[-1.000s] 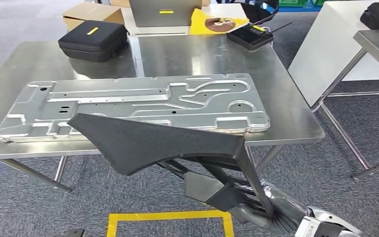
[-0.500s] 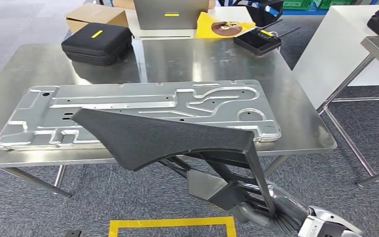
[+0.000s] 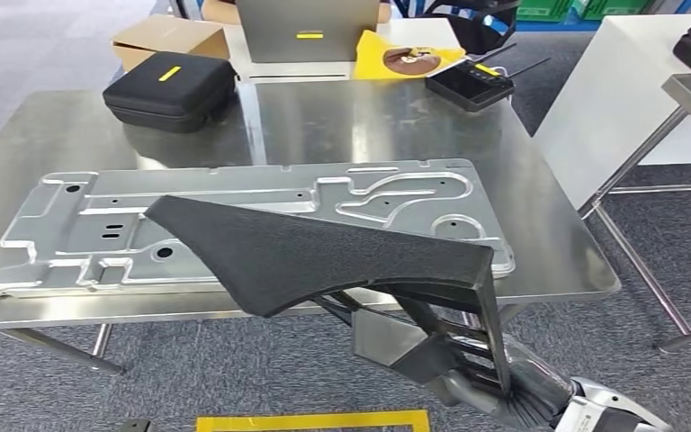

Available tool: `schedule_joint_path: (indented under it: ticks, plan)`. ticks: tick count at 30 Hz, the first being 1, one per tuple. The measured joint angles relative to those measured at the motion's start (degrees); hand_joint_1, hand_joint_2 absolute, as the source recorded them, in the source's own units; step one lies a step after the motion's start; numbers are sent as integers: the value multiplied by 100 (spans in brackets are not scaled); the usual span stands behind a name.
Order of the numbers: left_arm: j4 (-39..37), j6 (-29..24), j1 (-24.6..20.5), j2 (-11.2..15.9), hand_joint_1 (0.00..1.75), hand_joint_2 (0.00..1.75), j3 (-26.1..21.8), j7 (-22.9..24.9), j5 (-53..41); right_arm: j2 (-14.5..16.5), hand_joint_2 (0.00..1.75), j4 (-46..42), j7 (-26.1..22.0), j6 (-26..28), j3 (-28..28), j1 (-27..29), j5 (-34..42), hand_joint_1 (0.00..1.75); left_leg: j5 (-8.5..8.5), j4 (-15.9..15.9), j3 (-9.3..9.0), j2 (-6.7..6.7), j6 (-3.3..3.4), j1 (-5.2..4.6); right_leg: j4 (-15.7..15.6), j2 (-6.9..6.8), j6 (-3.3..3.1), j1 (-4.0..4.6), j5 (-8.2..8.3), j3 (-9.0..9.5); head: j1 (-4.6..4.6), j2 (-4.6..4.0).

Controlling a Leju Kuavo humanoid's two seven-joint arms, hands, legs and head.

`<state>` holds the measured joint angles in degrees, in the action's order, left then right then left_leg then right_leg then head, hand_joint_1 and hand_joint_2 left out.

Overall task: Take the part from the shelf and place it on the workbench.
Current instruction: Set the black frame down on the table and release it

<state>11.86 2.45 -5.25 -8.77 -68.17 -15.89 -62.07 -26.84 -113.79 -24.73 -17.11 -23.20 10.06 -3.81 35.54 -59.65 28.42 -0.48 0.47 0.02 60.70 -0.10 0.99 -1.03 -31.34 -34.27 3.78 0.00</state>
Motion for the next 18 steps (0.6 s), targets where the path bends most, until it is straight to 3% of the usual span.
schedule_joint_path:
  ticks: [2,4,5,6,7,8,10,11,16,18]
  plan:
    - [1,0,-9,-1,0,175,-2,-2,3,5,175,-17,-9,0,3,-2,-11,175,161,-320,134,3,-75,8,-43,-19,-54,-43,-32,70,11,0]
    - [1,0,-1,-2,0,175,-5,-2,8,14,175,-31,-15,0,3,-2,-20,175,422,-1058,559,5,-139,39,-52,-36,-90,-51,-90,133,19,0]
    - [0,0,10,-2,0,175,-8,0,10,19,175,-32,-16,0,3,0,-24,175,486,-1395,789,6,-160,55,-52,-37,-95,-53,-124,169,19,0]
    - [0,0,20,-2,0,175,-10,1,12,24,175,-32,-16,0,3,1,-28,175,448,-1572,950,7,-174,66,-51,-35,-92,-57,-161,215,19,0]
    - [0,0,28,-2,0,175,-12,2,13,28,175,-32,-16,0,4,1,-30,175,288,-1537,1010,8,-179,72,-51,-32,-84,-63,-201,273,19,0]
    - [0,0,31,-2,0,175,-13,2,15,31,175,-33,-16,0,6,0,-32,175,27,-1289,969,9,-178,76,-51,-28,-68,-71,-248,345,20,0]
    - [0,0,33,-2,0,175,-15,1,19,35,175,-37,-18,-1,11,-7,-38,175,-430,-679,781,14,-148,65,-56,-24,-13,-77,-344,476,20,0]
    - [-1,0,31,-2,0,175,-16,1,20,37,175,-41,-20,-2,15,-11,-41,175,-512,-451,696,17,-117,52,-59,-19,24,-74,-378,511,20,0]
    - [0,-2,25,-1,0,175,-19,-9,25,42,175,-63,-26,-9,69,-39,-48,175,-385,-160,546,16,51,37,-66,-25,181,-76,-473,543,19,0]
    - [0,-2,19,0,0,175,-20,-15,28,42,175,-73,-27,-10,105,-59,-48,175,-364,-88,442,19,113,53,410,-20,192,-73,-685,315,15,0]
